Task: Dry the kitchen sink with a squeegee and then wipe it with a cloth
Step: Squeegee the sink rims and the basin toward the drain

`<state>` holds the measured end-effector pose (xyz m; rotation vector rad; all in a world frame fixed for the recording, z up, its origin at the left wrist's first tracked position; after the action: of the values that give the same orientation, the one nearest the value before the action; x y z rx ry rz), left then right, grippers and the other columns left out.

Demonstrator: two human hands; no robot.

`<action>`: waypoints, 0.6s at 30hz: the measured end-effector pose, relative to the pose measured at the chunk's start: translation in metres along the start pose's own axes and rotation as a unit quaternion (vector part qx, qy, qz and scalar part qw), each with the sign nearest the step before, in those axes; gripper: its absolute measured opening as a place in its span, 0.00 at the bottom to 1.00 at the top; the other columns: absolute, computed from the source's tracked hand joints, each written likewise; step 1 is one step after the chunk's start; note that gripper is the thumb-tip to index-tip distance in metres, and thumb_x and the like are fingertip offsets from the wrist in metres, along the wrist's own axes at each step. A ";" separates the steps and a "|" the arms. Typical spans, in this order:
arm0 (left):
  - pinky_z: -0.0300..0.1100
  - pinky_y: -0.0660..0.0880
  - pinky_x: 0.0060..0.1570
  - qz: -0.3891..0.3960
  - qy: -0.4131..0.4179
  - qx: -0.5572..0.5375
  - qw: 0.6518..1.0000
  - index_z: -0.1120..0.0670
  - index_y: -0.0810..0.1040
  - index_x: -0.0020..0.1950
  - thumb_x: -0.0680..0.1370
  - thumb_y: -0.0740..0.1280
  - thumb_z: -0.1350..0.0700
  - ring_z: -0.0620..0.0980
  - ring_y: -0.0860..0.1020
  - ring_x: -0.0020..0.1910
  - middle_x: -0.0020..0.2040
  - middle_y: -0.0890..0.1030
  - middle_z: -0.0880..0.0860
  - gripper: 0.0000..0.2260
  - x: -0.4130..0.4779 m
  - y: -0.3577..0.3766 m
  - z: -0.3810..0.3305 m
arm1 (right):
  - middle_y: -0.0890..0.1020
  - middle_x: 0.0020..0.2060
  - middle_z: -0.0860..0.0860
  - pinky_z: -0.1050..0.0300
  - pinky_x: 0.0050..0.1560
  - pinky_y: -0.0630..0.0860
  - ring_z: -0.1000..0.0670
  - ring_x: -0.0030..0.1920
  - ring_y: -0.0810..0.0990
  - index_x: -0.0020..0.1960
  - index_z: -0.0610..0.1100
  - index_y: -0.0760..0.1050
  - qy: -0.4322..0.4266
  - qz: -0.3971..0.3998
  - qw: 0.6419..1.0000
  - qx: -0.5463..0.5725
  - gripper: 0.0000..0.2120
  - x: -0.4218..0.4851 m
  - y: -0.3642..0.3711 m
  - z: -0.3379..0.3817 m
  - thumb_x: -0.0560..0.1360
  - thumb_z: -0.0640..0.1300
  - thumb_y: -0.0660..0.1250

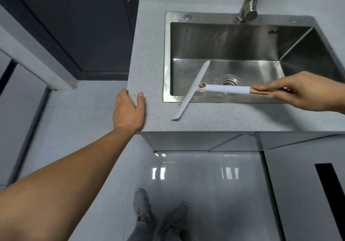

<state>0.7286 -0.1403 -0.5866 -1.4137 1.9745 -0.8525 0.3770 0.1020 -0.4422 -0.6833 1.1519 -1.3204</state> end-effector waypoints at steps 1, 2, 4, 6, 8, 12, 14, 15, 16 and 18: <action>0.58 0.71 0.63 0.000 0.001 0.009 1.000 0.58 0.65 0.71 0.81 0.54 0.38 0.58 0.73 0.64 0.67 0.73 0.57 0.28 0.000 0.000 -0.001 | 0.85 0.55 0.56 0.47 0.45 0.81 0.49 0.44 0.85 0.65 0.72 0.72 0.006 -0.005 1.000 0.003 0.20 -0.007 -0.005 -0.009 0.73 0.61 0.60; 0.59 0.71 0.64 -0.003 0.004 0.020 1.000 0.58 0.67 0.69 0.81 0.54 0.38 0.59 0.73 0.63 0.66 0.73 0.58 0.27 0.000 -0.001 -0.003 | 0.86 0.51 0.58 0.47 0.43 0.82 0.47 0.43 0.85 0.64 0.74 0.72 0.018 -0.012 1.000 0.006 0.20 -0.012 -0.009 -0.018 0.73 0.60 0.62; 0.58 0.69 0.65 -0.014 0.020 0.050 0.998 0.59 0.69 0.66 0.81 0.54 0.39 0.59 0.73 0.61 0.63 0.74 0.58 0.25 0.000 -0.001 -0.007 | 0.85 0.45 0.62 0.51 0.40 0.80 0.50 0.41 0.83 0.62 0.76 0.72 0.045 -0.021 0.998 0.028 0.21 -0.016 -0.017 -0.033 0.73 0.55 0.67; 0.56 0.65 0.67 -0.018 0.046 0.073 0.996 0.59 0.69 0.66 0.82 0.53 0.41 0.58 0.72 0.63 0.64 0.73 0.58 0.24 0.000 0.000 -0.011 | 0.83 0.42 0.61 0.58 0.37 0.78 0.53 0.37 0.82 0.61 0.73 0.73 0.058 -0.025 0.996 0.070 0.23 -0.011 -0.022 -0.035 0.74 0.49 0.71; 0.56 0.64 0.70 -0.008 0.055 0.067 0.996 0.58 0.68 0.70 0.82 0.52 0.40 0.58 0.70 0.67 0.68 0.71 0.58 0.26 0.000 0.002 -0.015 | 0.83 0.41 0.57 0.61 0.35 0.79 0.52 0.35 0.83 0.62 0.70 0.74 0.058 -0.008 0.987 0.150 0.22 0.000 -0.023 -0.027 0.71 0.54 0.71; 0.56 0.65 0.71 0.001 0.007 -0.035 0.999 0.55 0.67 0.73 0.81 0.48 0.38 0.55 0.69 0.70 0.73 0.69 0.55 0.29 0.004 0.001 -0.012 | 0.84 0.38 0.52 0.57 0.34 0.80 0.49 0.35 0.84 0.57 0.64 0.80 0.055 0.084 0.975 0.197 0.15 0.042 -0.023 -0.001 0.75 0.47 0.71; 0.56 0.66 0.71 0.004 -0.018 -0.083 0.996 0.54 0.67 0.73 0.81 0.48 0.37 0.54 0.70 0.69 0.72 0.69 0.53 0.29 0.006 -0.002 -0.008 | 0.83 0.36 0.53 0.58 0.32 0.78 0.50 0.32 0.82 0.54 0.63 0.81 0.044 0.123 0.976 0.175 0.14 0.066 -0.019 0.012 0.76 0.43 0.70; 0.56 0.66 0.71 0.001 -0.025 -0.091 0.995 0.54 0.68 0.72 0.81 0.48 0.37 0.54 0.70 0.69 0.72 0.70 0.53 0.29 0.008 -0.002 -0.008 | 0.83 0.35 0.52 0.58 0.30 0.76 0.52 0.30 0.79 0.52 0.62 0.82 0.048 0.135 0.976 0.166 0.12 0.077 -0.017 0.019 0.76 0.45 0.69; 0.57 0.65 0.70 -0.002 -0.029 -0.087 0.996 0.55 0.68 0.72 0.81 0.48 0.37 0.55 0.70 0.68 0.71 0.71 0.54 0.28 0.010 -0.003 -0.008 | 0.83 0.36 0.51 0.58 0.29 0.74 0.52 0.30 0.78 0.51 0.62 0.83 0.056 0.150 0.973 0.167 0.08 0.086 -0.012 0.025 0.76 0.49 0.69; 0.59 0.64 0.70 -0.010 -0.016 -0.048 0.999 0.56 0.69 0.69 0.82 0.49 0.39 0.58 0.71 0.67 0.70 0.71 0.55 0.27 0.012 -0.002 -0.015 | 0.84 0.37 0.49 0.58 0.29 0.72 0.53 0.30 0.75 0.49 0.60 0.84 0.064 0.180 0.967 0.170 0.07 0.101 -0.004 0.034 0.77 0.56 0.67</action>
<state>0.7152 -0.1494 -0.5769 -1.4937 2.0054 -0.7478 0.3935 -0.0030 -0.4519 -0.1292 1.0565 -1.2194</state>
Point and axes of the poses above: each hand's wrist, its own x-axis towards the middle knuckle, its own y-axis out of the palm, z = x × y, the point moved 3 cm from there along x, towards the middle knuckle
